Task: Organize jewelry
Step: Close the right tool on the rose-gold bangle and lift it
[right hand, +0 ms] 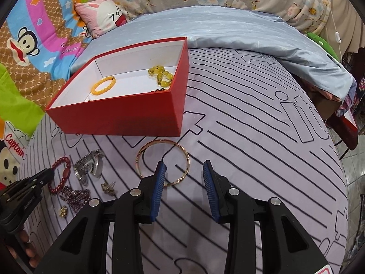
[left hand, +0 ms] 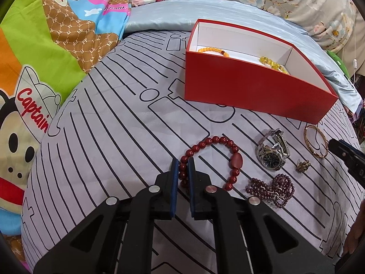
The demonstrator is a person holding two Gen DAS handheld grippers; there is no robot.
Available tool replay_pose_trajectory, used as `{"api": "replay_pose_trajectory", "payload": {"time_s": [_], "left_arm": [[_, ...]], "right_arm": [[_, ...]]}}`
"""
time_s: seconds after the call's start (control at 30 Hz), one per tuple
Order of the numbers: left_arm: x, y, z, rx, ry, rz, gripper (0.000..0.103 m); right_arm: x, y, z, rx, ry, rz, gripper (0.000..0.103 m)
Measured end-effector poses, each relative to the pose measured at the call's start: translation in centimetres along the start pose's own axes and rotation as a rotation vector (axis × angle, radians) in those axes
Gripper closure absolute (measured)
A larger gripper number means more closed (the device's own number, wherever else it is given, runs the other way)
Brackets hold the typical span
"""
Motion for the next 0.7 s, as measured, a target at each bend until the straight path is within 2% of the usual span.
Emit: {"api": "replay_pose_trajectory", "payload": {"time_s": [0.2, 0.27, 0.33, 0.4, 0.7], "left_arm": [[0.2, -0.2, 0.0, -0.005, -0.01, -0.006, 0.095], [0.3, -0.2, 0.0, -0.007, -0.015, -0.011, 0.095], [0.4, -0.3, 0.0, -0.007, -0.02, -0.015, 0.095], [0.4, -0.2, 0.0, -0.005, -0.023, -0.017, 0.095], [0.7, -0.3, -1.3, 0.0, -0.016, -0.024, 0.095]], "right_arm": [[0.8, -0.5, 1.8, -0.02, -0.02, -0.025, 0.074], [1.0, -0.9, 1.9, -0.034, -0.014, -0.041, 0.08], [1.1, -1.3, 2.1, -0.036, -0.015, -0.059, 0.094], [1.1, -1.8, 2.2, -0.03, -0.018, -0.075, 0.099], [0.3, -3.0, 0.5, 0.031, -0.003, -0.083, 0.099]]}}
Point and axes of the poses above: each gripper's, at about its wrist camera, not at the fingertips, and z roughly the way its jaws point, y to its right, x to its top, the point moved 6 cm from there along z, roughly the way its jaws point, and after that the axes turned 13 degrees about -y, right-handed, at the moved point
